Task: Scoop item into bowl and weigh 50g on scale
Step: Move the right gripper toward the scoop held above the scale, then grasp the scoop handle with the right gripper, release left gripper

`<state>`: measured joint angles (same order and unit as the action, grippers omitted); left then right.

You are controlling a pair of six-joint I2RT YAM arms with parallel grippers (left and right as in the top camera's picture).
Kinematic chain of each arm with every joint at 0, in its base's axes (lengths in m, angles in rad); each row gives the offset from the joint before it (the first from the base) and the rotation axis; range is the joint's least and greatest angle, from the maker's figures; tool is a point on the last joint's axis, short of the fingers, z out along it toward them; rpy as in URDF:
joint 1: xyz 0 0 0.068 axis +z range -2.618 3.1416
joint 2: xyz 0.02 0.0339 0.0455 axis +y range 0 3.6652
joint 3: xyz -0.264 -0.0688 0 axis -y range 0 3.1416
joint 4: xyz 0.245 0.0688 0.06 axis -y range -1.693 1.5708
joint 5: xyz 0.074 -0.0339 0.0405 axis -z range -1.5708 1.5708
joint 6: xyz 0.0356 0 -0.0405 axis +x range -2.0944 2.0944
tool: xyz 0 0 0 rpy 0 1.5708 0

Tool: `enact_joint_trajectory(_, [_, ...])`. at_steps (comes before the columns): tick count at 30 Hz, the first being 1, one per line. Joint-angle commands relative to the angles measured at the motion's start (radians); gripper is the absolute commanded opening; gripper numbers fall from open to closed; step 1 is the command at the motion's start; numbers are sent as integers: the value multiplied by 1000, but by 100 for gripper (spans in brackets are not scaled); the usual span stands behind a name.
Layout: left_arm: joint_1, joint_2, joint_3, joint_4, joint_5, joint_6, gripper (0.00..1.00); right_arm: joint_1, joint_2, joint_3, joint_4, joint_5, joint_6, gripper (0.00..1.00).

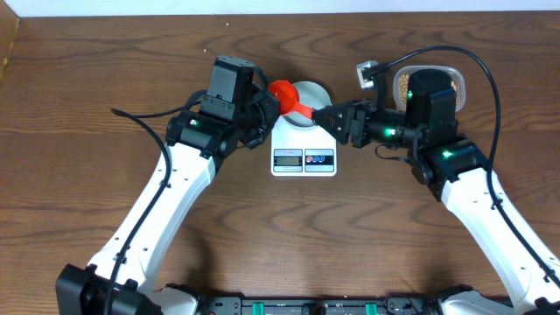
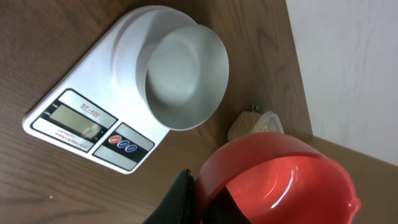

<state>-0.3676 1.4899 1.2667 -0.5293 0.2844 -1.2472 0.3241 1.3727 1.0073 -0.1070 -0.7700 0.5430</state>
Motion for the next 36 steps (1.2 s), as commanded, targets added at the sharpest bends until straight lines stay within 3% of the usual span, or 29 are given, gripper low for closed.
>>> enact_joint_trajectory(1, [1,-7,7,1,-27,-33,7,23,4,19,-8,86,41,45])
enact_joint_trajectory(16, [1,-7,7,1,21,-60,7,31,4,19,-1,91,48,33])
enact_joint_trajectory(36, [-38,-7,7,8,22,-101,7,31,4,19,9,91,48,24])
